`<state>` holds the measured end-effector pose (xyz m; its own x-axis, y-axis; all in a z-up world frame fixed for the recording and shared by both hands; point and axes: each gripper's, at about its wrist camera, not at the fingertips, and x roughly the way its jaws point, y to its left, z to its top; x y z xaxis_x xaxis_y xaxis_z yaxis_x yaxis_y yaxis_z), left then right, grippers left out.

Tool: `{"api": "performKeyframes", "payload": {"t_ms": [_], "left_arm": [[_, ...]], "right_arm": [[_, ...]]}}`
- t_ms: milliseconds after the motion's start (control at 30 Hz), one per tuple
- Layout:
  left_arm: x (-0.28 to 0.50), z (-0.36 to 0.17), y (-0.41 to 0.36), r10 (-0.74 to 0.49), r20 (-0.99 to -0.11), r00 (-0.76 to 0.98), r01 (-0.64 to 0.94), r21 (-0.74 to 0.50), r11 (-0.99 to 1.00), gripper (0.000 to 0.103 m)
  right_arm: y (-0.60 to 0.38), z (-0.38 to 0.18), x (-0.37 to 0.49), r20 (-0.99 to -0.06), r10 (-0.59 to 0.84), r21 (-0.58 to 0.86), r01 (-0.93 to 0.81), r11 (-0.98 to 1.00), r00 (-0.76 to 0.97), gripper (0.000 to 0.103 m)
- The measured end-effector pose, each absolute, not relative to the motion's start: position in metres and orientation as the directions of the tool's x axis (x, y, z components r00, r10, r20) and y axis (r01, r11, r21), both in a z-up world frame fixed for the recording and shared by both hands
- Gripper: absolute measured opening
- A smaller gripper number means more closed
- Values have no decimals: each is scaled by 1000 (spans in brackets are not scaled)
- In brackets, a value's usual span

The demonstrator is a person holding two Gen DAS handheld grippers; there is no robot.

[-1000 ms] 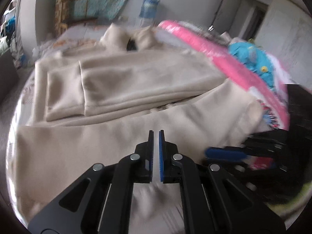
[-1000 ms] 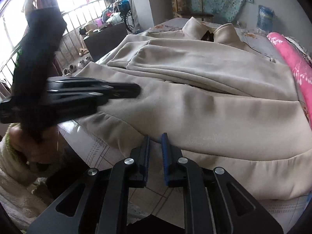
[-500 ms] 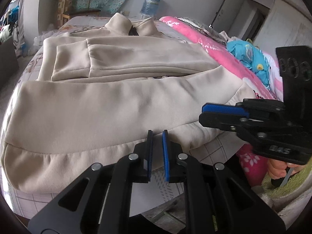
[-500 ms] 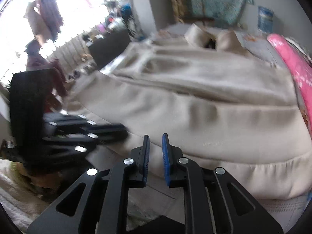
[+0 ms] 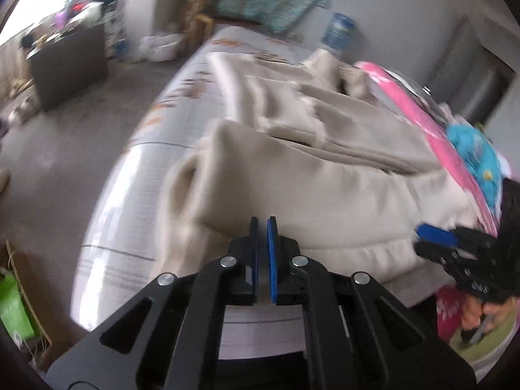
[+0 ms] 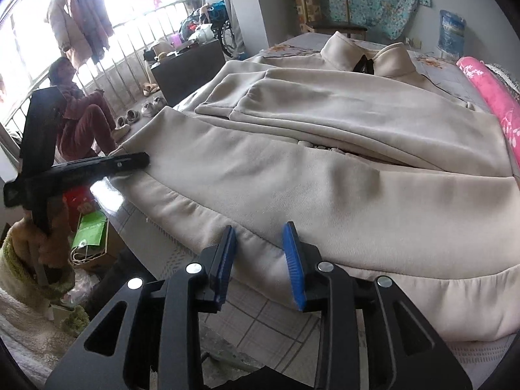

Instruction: Fold large clothes

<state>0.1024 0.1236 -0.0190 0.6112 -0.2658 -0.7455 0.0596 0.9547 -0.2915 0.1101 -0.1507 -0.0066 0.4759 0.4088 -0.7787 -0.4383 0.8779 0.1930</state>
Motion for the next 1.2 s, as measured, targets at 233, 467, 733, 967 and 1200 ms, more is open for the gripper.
{"api": "performKeyframes", "payload": {"t_ms": [233,467,733,967,1200], "left_arm": [[104,-10,132,-211,-737,642,10,-268,963,13],[113,-6,127,-227,-749,622,-2,-291,957,31],[125,12,100,-112,-743,660,18,-133,991,61],[143,-16,88,-42,-814,580,10,-45,999,69],[136,7,76,-10,-777,630,27,9,1000,72]], "right_arm": [[-192,13,107,-754,326,161,-321,933,571,52],[-211,-3,116,-808,200,101,-204,974,555,59],[-235,22,113,-757,68,-1,-104,995,650,72],[-263,-4,127,-810,35,37,-10,999,585,75],[-265,10,125,-783,89,92,-27,995,616,75]]}}
